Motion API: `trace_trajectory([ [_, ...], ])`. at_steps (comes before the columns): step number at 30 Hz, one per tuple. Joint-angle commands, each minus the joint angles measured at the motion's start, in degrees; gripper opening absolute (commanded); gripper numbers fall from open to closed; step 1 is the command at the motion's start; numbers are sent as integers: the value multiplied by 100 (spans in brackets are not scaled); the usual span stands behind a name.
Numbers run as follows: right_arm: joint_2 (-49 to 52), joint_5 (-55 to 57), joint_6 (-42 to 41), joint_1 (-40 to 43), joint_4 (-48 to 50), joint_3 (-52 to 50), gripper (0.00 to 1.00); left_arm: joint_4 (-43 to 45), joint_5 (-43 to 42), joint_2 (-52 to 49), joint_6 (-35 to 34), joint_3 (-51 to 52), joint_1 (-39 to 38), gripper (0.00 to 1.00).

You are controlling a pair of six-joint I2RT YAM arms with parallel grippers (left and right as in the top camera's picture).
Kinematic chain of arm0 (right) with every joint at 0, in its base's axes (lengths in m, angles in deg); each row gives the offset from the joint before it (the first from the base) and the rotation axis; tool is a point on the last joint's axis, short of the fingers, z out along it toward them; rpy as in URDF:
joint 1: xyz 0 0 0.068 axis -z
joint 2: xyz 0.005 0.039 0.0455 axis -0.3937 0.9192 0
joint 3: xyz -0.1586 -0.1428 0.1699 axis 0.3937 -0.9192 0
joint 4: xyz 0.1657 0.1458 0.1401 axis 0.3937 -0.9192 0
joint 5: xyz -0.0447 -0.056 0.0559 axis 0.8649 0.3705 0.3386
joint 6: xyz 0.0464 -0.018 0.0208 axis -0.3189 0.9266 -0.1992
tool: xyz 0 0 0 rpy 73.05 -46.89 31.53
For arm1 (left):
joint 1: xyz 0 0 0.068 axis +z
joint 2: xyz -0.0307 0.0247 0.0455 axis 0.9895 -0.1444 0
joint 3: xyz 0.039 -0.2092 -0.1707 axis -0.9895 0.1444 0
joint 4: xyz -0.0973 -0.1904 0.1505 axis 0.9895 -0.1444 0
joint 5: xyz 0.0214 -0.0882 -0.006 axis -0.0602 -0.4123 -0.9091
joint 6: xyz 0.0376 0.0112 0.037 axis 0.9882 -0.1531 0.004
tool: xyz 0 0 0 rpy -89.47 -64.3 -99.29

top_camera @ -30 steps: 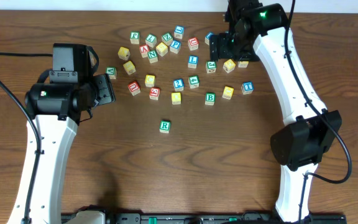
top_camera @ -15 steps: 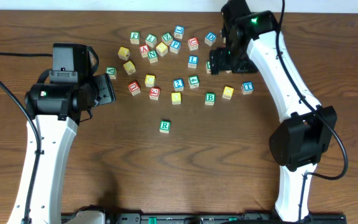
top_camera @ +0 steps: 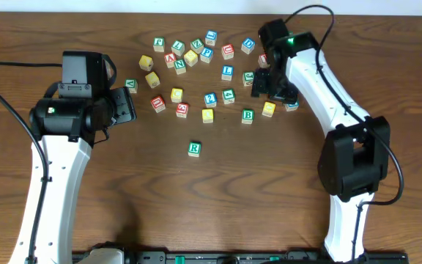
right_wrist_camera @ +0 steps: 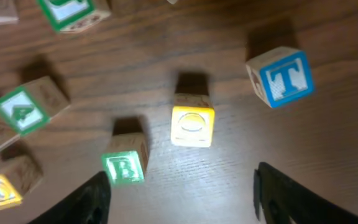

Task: Spell out ROBOT
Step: 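Retract the left arm and move the right gripper over the blocks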

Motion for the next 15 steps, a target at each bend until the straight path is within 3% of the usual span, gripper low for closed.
trace_trajectory([
  [1, 37, -101, 887, 48, 487, -254, 75, -13, 48, 11, 55, -127, 26, 66],
  [6, 37, -225, 3759, 50, 702, -315, 80, -11, 48, 11, 55, -127, 24, 66],
  [10, 37, -157, 4780, 98, 887, -339, 82, -11, 48, 11, 55, -127, 24, 66],
  [15, 37, -157, 5534, 144, 1137, -490, 77, -11, 48, 11, 57, -127, 26, 66],
])
